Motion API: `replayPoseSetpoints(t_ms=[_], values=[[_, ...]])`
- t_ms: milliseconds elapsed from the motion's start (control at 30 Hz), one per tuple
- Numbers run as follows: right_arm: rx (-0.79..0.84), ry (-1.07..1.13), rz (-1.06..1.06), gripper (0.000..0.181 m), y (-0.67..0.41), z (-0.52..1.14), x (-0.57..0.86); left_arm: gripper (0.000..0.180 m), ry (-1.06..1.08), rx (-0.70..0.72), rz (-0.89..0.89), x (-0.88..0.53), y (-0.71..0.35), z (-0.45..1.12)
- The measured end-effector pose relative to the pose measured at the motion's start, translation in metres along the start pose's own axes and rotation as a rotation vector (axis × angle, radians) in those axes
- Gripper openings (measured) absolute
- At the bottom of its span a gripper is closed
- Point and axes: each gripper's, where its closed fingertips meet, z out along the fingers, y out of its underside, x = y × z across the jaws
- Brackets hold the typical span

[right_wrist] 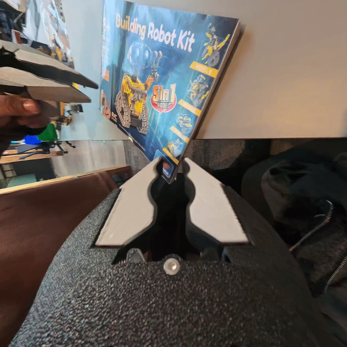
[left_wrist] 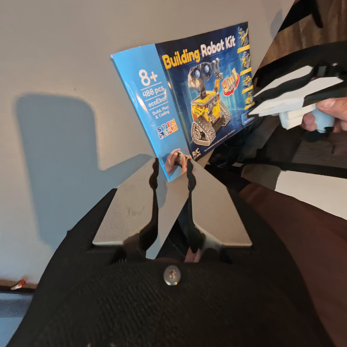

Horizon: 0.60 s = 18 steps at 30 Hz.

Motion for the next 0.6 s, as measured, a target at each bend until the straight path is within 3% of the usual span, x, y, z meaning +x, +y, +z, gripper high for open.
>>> replayPoseSetpoints(t_ms=[133,267,433,600], values=[[0.045,0.165,-0.163,0.012,-0.018,-0.018,-0.01,0.017,-0.025,-0.034,0.03,-0.004,0.006,0.011],[-0.001,0.448,-0.531,0.01,-0.045,-0.037,-0.042,0.007,0.014,-0.047,0.055,0.007,0.01,0.021],[-0.158,0.557,-0.904,0.01,-0.06,-0.009,-0.089,0.006,0.013,-0.058,0.091,0.014,0.009,0.027],[-0.317,0.549,-1.08,0.012,-0.046,0.028,-0.091,0.006,0.05,-0.044,0.072,0.015,0.012,0.026]])
